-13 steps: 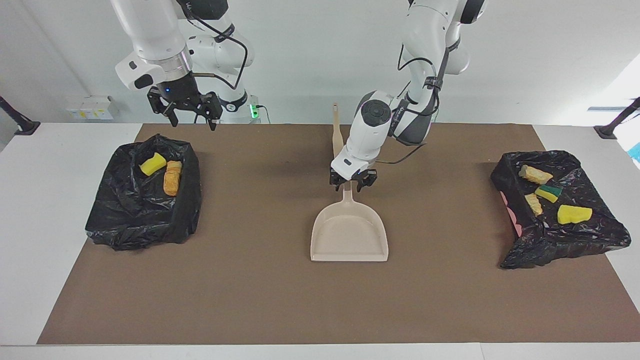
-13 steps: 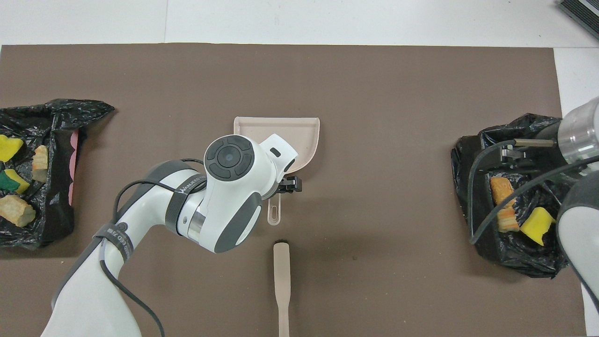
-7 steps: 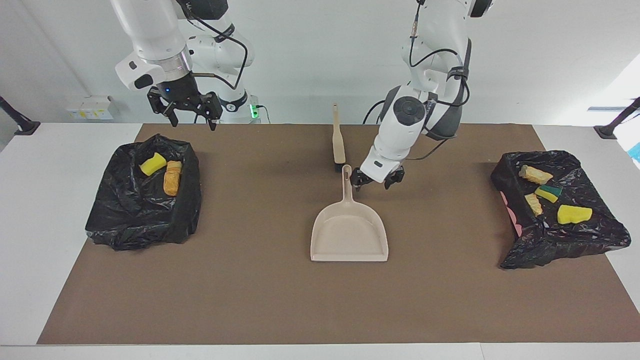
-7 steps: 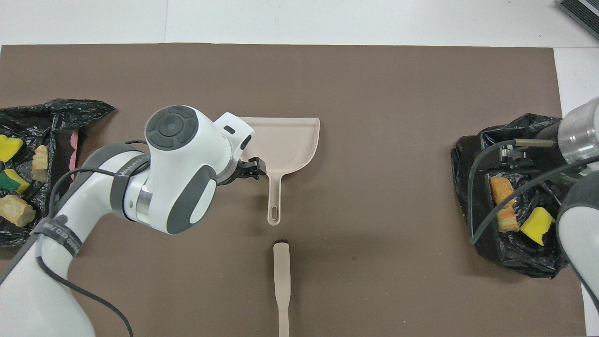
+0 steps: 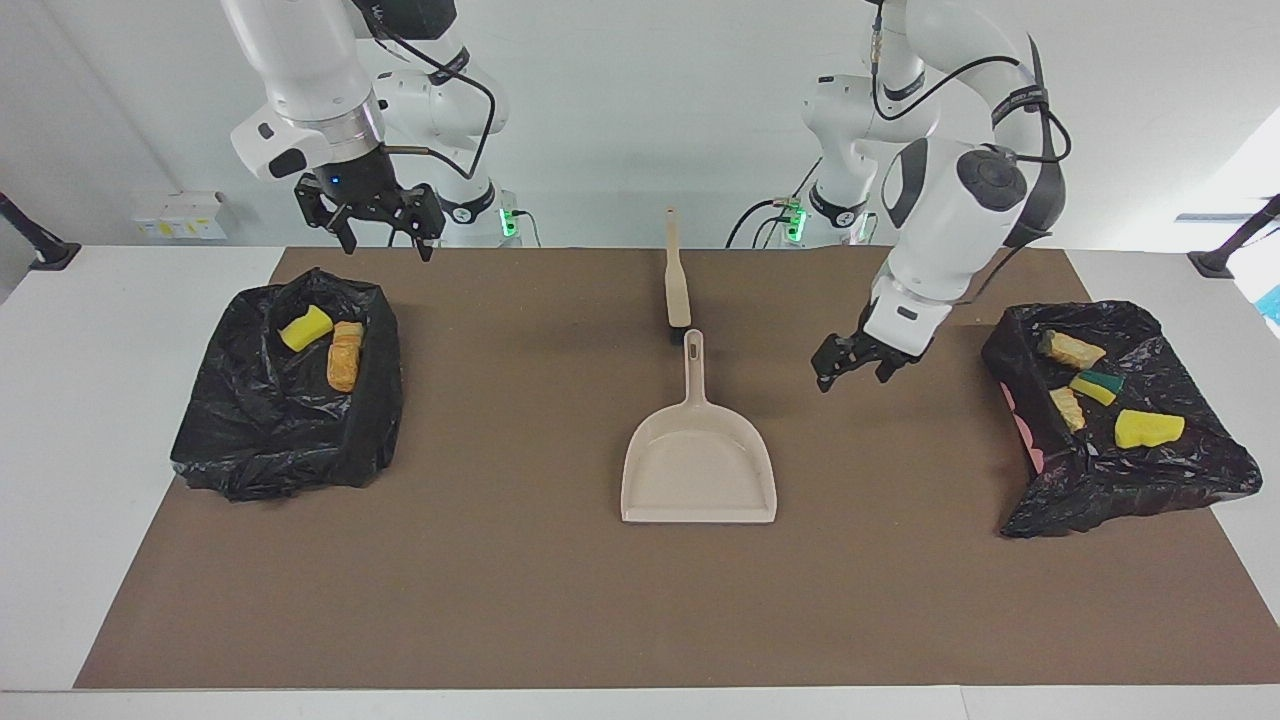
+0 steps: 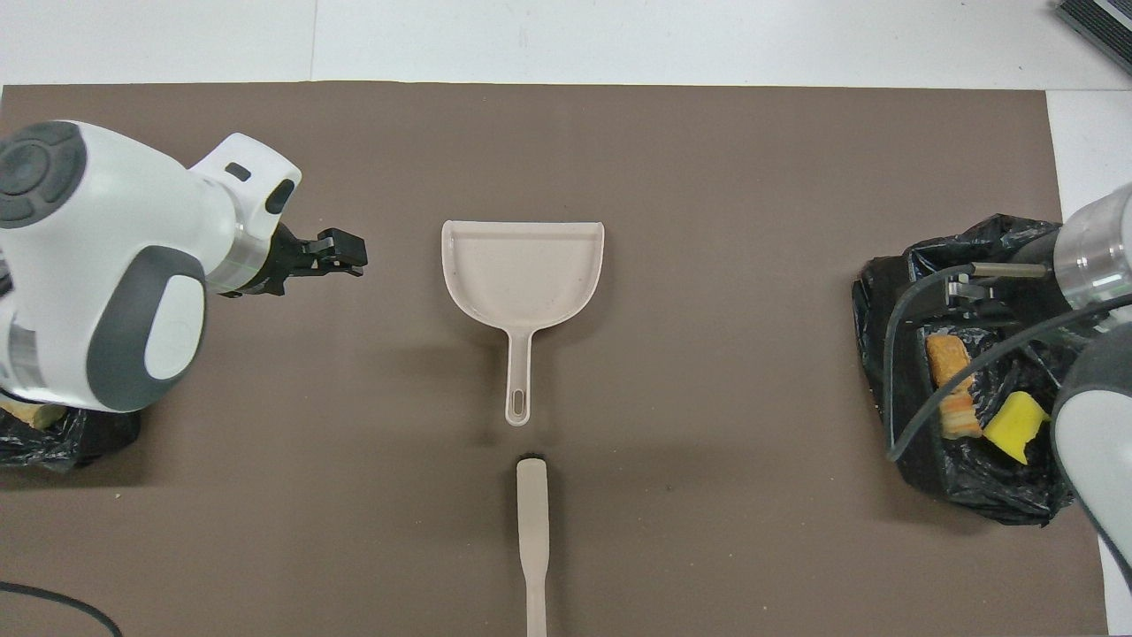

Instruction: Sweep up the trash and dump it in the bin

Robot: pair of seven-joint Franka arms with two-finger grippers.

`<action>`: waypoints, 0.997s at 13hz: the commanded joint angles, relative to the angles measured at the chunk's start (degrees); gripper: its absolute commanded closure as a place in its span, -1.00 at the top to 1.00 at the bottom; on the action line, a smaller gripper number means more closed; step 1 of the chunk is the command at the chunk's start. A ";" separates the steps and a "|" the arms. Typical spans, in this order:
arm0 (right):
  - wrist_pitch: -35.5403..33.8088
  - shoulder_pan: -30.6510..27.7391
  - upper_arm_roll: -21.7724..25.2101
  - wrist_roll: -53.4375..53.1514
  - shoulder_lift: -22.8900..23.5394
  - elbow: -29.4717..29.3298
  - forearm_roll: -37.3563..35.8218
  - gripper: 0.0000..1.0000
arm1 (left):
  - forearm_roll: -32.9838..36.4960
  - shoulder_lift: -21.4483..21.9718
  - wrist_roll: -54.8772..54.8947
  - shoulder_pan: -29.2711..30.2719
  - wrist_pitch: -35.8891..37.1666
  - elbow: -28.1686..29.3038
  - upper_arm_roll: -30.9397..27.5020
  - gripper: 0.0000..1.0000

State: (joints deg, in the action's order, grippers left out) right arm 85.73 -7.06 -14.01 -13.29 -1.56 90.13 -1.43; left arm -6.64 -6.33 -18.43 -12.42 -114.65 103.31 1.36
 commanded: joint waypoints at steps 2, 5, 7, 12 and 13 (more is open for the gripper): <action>0.75 -0.58 -0.05 1.16 -0.99 1.28 0.99 1.00 | 0.22 3.16 14.09 6.69 2.24 -0.13 0.14 1.00; 0.75 -0.50 -0.05 1.07 -0.99 1.28 0.99 1.00 | 4.76 4.83 17.72 8.82 4.95 -1.53 0.05 1.00; 0.84 -0.50 -0.05 1.16 -0.99 1.28 0.99 1.00 | 11.53 5.36 20.00 8.91 7.85 -3.72 0.05 1.00; 0.84 -0.50 -0.05 1.07 -0.99 1.28 0.99 1.00 | 3.86 10.01 19.66 13.20 18.66 -5.75 -2.23 1.00; 0.84 -0.58 -0.05 1.16 -0.99 1.28 0.99 1.00 | 3.56 10.11 19.58 13.39 19.80 -6.19 -2.41 1.00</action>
State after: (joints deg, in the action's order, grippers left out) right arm 85.73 -7.06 -14.01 -13.29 -1.56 90.13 -1.42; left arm -0.64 2.51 0.48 -0.71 -97.59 97.60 -1.12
